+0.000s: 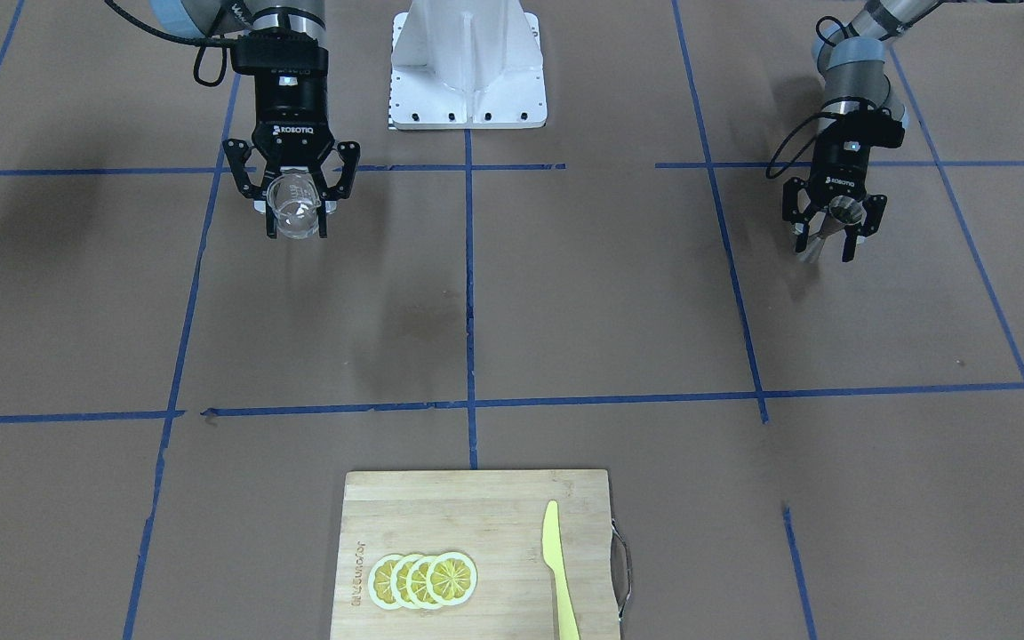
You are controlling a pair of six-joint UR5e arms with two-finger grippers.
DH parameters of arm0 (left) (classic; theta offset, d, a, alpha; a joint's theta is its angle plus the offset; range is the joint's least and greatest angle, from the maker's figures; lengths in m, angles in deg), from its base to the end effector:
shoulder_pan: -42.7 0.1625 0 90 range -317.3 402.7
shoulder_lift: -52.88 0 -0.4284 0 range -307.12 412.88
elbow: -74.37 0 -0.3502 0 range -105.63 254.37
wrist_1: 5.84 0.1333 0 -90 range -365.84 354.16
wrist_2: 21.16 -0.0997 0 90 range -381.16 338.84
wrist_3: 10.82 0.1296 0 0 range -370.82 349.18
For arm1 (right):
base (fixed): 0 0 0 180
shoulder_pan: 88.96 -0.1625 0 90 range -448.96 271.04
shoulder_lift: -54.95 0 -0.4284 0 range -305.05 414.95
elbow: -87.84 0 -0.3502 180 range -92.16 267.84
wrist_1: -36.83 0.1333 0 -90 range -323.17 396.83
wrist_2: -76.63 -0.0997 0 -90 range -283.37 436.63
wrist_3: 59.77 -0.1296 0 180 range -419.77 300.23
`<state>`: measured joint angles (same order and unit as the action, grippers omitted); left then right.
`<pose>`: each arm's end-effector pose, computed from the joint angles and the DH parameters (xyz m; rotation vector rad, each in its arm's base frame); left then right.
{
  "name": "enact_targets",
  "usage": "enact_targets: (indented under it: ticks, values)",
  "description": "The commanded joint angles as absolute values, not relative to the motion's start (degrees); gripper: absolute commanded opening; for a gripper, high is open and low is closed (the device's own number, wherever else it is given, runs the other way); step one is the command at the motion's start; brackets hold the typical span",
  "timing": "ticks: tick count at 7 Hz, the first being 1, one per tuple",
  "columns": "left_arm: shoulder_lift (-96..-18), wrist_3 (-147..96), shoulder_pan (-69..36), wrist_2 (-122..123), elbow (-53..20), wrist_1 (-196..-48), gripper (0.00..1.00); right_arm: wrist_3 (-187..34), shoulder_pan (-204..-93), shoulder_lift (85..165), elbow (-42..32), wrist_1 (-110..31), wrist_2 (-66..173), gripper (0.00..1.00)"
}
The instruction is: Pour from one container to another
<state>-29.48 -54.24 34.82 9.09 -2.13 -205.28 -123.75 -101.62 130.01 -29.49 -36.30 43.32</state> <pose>0.3011 -0.2893 0.6157 1.3225 0.8314 -0.2698 -0.4172 -0.3413 0.2918 1.1496 -0.5884 0.3096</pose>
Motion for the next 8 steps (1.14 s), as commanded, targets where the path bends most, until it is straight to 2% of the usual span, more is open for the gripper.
enact_targets:
  ticks: [1,4,8]
  values:
    - [-28.69,-54.16,34.79,8.98,-2.36,-205.61,1.00,-123.75,-101.62,130.01,-29.49,-36.30,43.32,0.00]
    - [-25.88,-54.15,35.40,8.63,-3.15,-207.97,1.00,-123.75,-101.62,129.75,-29.58,-36.30,43.41,0.00]
    - [-23.85,-53.19,42.59,6.09,-4.90,-210.88,1.00,-123.75,-101.62,129.66,-29.67,-36.30,43.41,0.00]
